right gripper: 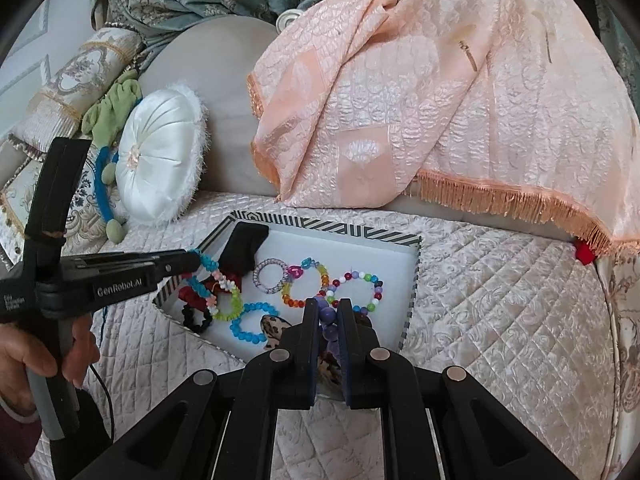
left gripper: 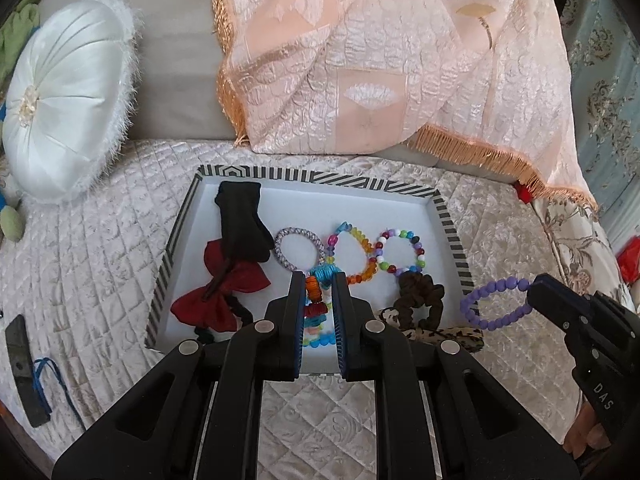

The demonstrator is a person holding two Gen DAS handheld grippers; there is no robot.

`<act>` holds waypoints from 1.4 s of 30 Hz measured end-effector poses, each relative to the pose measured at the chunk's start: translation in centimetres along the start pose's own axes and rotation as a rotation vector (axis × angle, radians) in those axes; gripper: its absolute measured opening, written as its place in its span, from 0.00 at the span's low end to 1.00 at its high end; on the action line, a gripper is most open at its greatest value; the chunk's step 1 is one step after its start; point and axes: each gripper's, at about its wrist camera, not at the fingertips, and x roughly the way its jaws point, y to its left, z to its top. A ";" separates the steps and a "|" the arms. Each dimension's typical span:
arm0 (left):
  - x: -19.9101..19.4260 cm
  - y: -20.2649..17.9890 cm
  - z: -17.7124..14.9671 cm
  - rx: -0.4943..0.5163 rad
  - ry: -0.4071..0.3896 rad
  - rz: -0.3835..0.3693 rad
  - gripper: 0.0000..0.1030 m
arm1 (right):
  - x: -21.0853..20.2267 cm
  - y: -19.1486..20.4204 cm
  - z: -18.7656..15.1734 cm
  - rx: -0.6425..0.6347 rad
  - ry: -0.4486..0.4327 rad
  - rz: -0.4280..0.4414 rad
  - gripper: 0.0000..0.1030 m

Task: Organize jewelry
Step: 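Carry the bead cluster and purple bracelet into the tray and open both tools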

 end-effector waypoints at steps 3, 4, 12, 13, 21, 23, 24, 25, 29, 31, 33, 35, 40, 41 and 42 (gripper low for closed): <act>0.6 0.0 0.1 -0.001 0.005 0.004 0.11 | 0.6 -0.1 0.2 0.001 0.006 0.005 0.08; 0.7 0.0 0.2 -0.002 0.007 0.004 0.11 | 0.8 0.0 0.3 0.001 0.009 0.006 0.08; 1.5 -0.4 0.9 0.006 0.009 -0.002 0.12 | 2.8 0.3 1.1 -0.009 0.028 0.019 0.08; 1.7 -0.5 1.1 0.008 0.010 -0.002 0.12 | 3.0 0.4 1.2 -0.010 0.030 0.020 0.08; 2.5 -1.1 2.4 0.005 0.004 -0.020 0.11 | 4.6 0.8 2.1 -0.020 0.043 0.030 0.08; 2.9 -1.2 2.6 0.002 0.006 -0.028 0.11 | 5.2 0.8 2.3 -0.018 0.048 0.037 0.08; 3.2 -1.2 2.7 0.001 0.009 -0.029 0.11 | 5.6 0.9 2.5 -0.015 0.053 0.042 0.08; 3.6 -1.1 2.7 -0.001 0.014 -0.028 0.11 | 5.9 1.0 2.6 -0.014 0.057 0.046 0.08; 5.2 -0.4 2.5 -0.018 0.042 -0.015 0.11 | 8.1 1.2 2.9 0.003 0.082 0.077 0.08; 6.0 0.2 2.3 -0.025 0.054 -0.001 0.11 | 9.1 1.2 3.0 0.011 0.096 0.086 0.08; 6.6 0.9 2.1 -0.032 0.065 0.010 0.11 | 10.6 0.9 2.9 0.020 0.115 0.087 0.08; 7.0 1.5 1.9 -0.038 0.070 0.019 0.12 | 12.0 0.3 2.8 0.036 0.135 0.079 0.08; 7.9 2.7 1.7 -0.053 0.080 0.038 0.12 | 14.9 -2.0 2.0 0.092 0.172 0.032 0.08; 8.0 2.8 1.7 -0.054 0.080 0.041 0.12 | 15.3 -2.3 1.9 0.100 0.175 0.024 0.08; 8.1 2.9 1.6 -0.054 0.080 0.044 0.12 | 15.7 -2.7 1.8 0.109 0.175 0.019 0.08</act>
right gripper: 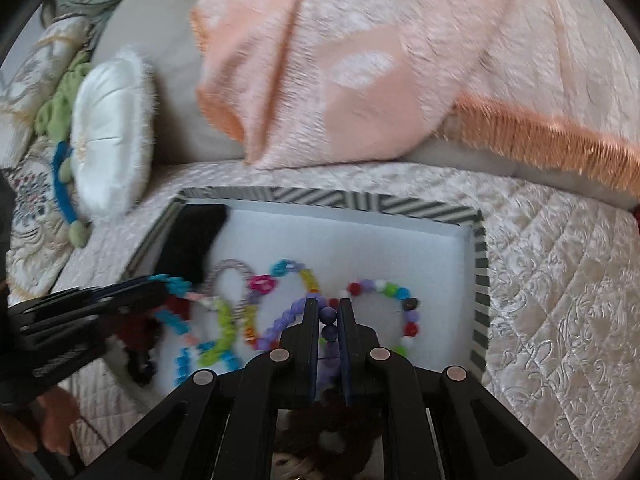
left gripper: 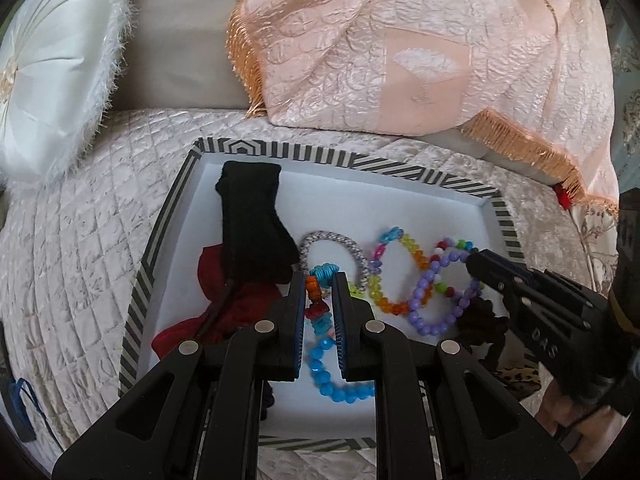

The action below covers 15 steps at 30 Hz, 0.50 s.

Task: Organize jewelry
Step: 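Carry the bead cluster and purple bracelet into the tray and open both tools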

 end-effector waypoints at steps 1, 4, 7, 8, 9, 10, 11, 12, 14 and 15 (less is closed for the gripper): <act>0.2 0.1 -0.1 0.000 0.000 0.004 0.12 | 0.2 -0.2 0.0 0.008 -0.001 -0.005 0.08; 0.6 0.2 -0.2 0.001 0.003 0.014 0.12 | 0.8 -0.6 -0.1 0.016 -0.006 -0.014 0.08; 0.8 0.1 -0.3 0.009 0.000 0.027 0.12 | 1.3 -0.4 0.0 0.005 -0.007 -0.024 0.08; 0.9 0.1 -0.4 0.012 -0.001 0.033 0.12 | 1.5 -0.2 -0.1 -0.002 -0.004 -0.032 0.08; 0.9 0.0 -0.5 0.015 -0.003 0.038 0.12 | 1.6 -0.2 0.0 -0.007 0.000 -0.036 0.08; 1.0 0.0 -0.5 0.017 -0.003 0.040 0.12 | 1.7 0.0 0.0 -0.014 0.005 -0.041 0.08; 1.0 -0.1 -0.6 0.020 -0.003 0.044 0.12 | 1.8 0.2 0.0 -0.023 0.007 -0.048 0.08; 1.0 -0.1 -0.6 0.023 -0.005 0.049 0.12 | 1.8 0.4 0.0 -0.031 0.007 -0.054 0.08; 1.0 0.0 -0.7 0.020 -0.011 0.058 0.12 | 1.8 0.5 0.0 -0.042 0.008 -0.061 0.08; 0.9 0.0 -0.7 0.017 -0.013 0.063 0.12 | 1.8 0.6 -0.1 -0.043 0.007 -0.066 0.08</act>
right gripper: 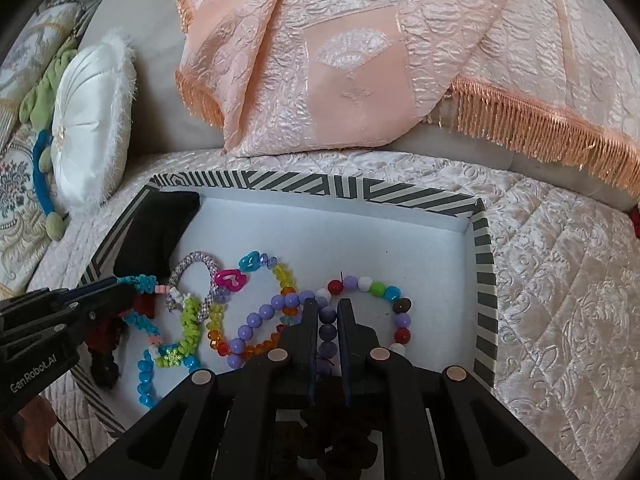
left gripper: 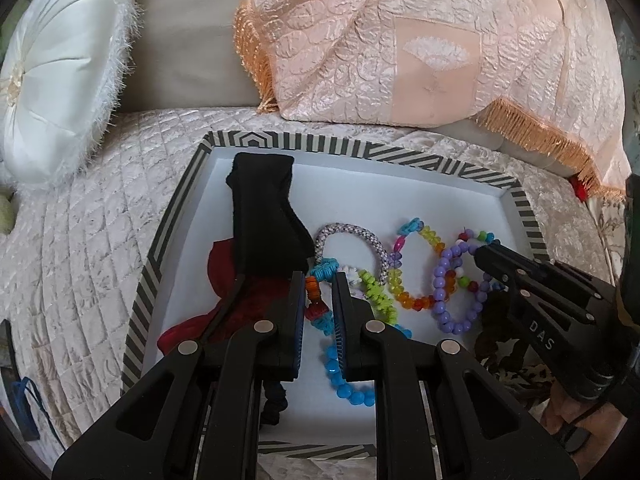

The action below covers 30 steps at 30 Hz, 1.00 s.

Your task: Organize jewelry

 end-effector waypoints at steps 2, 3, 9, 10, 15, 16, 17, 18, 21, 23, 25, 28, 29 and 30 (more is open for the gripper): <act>0.0 0.2 0.0 -0.002 0.003 0.010 0.16 | -0.2 0.0 -0.1 0.001 -0.004 -0.006 0.09; 0.0 0.2 0.0 -0.002 0.005 0.016 0.20 | -0.4 -0.1 -0.2 0.002 -0.006 -0.007 0.09; -0.7 0.6 -0.4 -0.016 -0.012 0.027 0.51 | -1.2 -0.4 -0.6 0.022 -0.009 -0.003 0.34; -0.8 0.6 -0.5 -0.014 -0.014 0.029 0.51 | -1.6 -0.4 -0.7 0.021 -0.012 -0.006 0.34; -1.7 0.5 -0.8 -0.010 -0.029 0.046 0.51 | -2.9 -0.3 -1.1 0.033 -0.028 -0.007 0.34; -1.9 0.4 -0.9 -0.010 -0.030 0.051 0.52 | -3.3 -0.5 -1.2 0.039 -0.032 -0.009 0.34; -2.0 0.3 -1.0 -0.009 -0.030 0.053 0.52 | -3.5 -0.4 -1.3 0.045 -0.035 -0.011 0.35; -2.1 0.3 -1.1 -0.007 -0.031 0.054 0.53 | -3.8 -0.4 -1.3 0.051 -0.038 -0.015 0.35; -2.9 0.0 -1.4 0.001 -0.045 0.060 0.54 | -4.8 -0.1 -1.7 0.061 -0.053 -0.023 0.35; -3.4 -0.1 -1.7 -0.001 -0.053 0.059 0.54 | -5.6 0.3 -2.0 0.067 -0.066 -0.024 0.36; -4.0 -0.3 -2.2 -0.003 -0.058 0.053 0.54 | -6.4 0.7 -2.5 0.075 -0.081 -0.026 0.36; -4.9 -0.7 -3.0 0.008 -0.072 0.063 0.54 | -7.6 1.2 -3.3 0.079 -0.097 -0.045 0.38; -5.3 -0.7 -3.4 0.011 -0.078 0.068 0.54 | -8.0 1.4 -3.6 0.080 -0.100 -0.046 0.39; -5.6 -0.7 -3.6 0.010 -0.081 0.069 0.54 | -8.2 1.5 -3.9 0.078 -0.100 -0.046 0.40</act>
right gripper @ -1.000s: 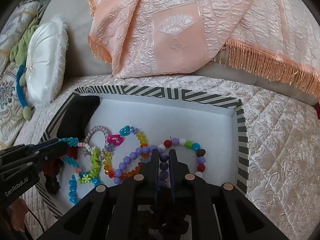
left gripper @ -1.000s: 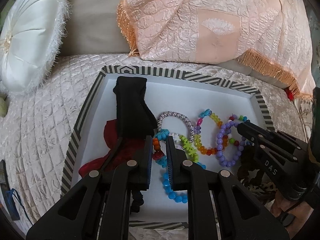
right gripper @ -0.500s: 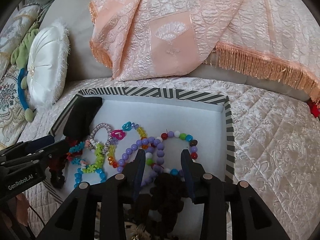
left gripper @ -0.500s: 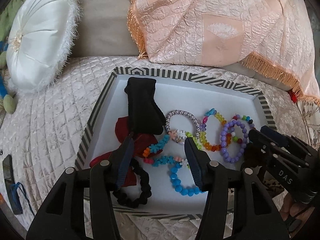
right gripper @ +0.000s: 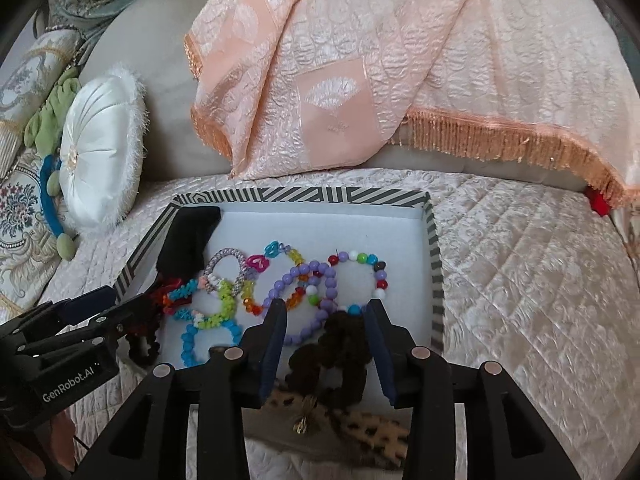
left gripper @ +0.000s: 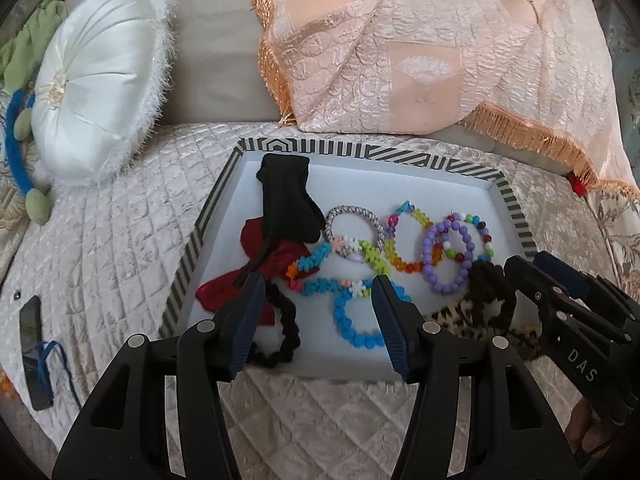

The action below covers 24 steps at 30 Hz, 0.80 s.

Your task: Organize jewelry

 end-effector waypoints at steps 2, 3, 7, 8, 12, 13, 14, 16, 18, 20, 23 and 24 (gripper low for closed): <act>-0.7 0.2 -0.6 -0.011 -0.006 -0.005 0.54 | -0.7 0.2 -0.6 0.000 -0.001 0.002 0.42; -1.0 0.3 -0.8 -0.017 -0.009 -0.006 0.54 | -0.9 0.2 -0.7 0.004 -0.003 0.002 0.43; -2.4 0.5 -1.7 -0.021 -0.032 0.010 0.54 | -2.6 0.5 -1.6 0.019 -0.031 -0.004 0.58; -2.8 0.5 -1.9 -0.019 -0.040 0.012 0.54 | -3.0 0.6 -1.8 0.021 -0.039 -0.005 0.59; -4.3 0.6 -2.6 -0.020 -0.067 0.022 0.54 | -4.4 1.1 -2.3 0.027 -0.049 -0.007 0.60; -4.6 0.7 -2.8 -0.021 -0.073 0.024 0.54 | -4.6 1.2 -2.5 0.030 -0.049 -0.004 0.60; -5.0 0.7 -2.9 -0.022 -0.081 0.030 0.54 | -4.9 1.3 -2.7 0.031 -0.049 -0.002 0.60; -5.7 0.8 -3.3 -0.021 -0.097 0.037 0.54 | -5.4 1.6 -3.1 0.024 -0.048 -0.006 0.60; -6.4 0.8 -3.5 -0.016 -0.110 0.045 0.54 | -5.8 1.8 -3.4 0.017 -0.048 -0.009 0.60; -7.0 0.8 -3.8 -0.013 -0.123 0.050 0.54 | -6.2 2.0 -3.6 0.013 -0.051 -0.016 0.60; -7.9 0.9 -4.3 -0.018 -0.139 0.054 0.54 | -6.9 2.1 -4.0 0.012 -0.055 -0.024 0.60; -8.2 1.0 -4.5 -0.020 -0.142 0.053 0.54 | -7.2 2.2 -4.1 0.010 -0.055 -0.025 0.60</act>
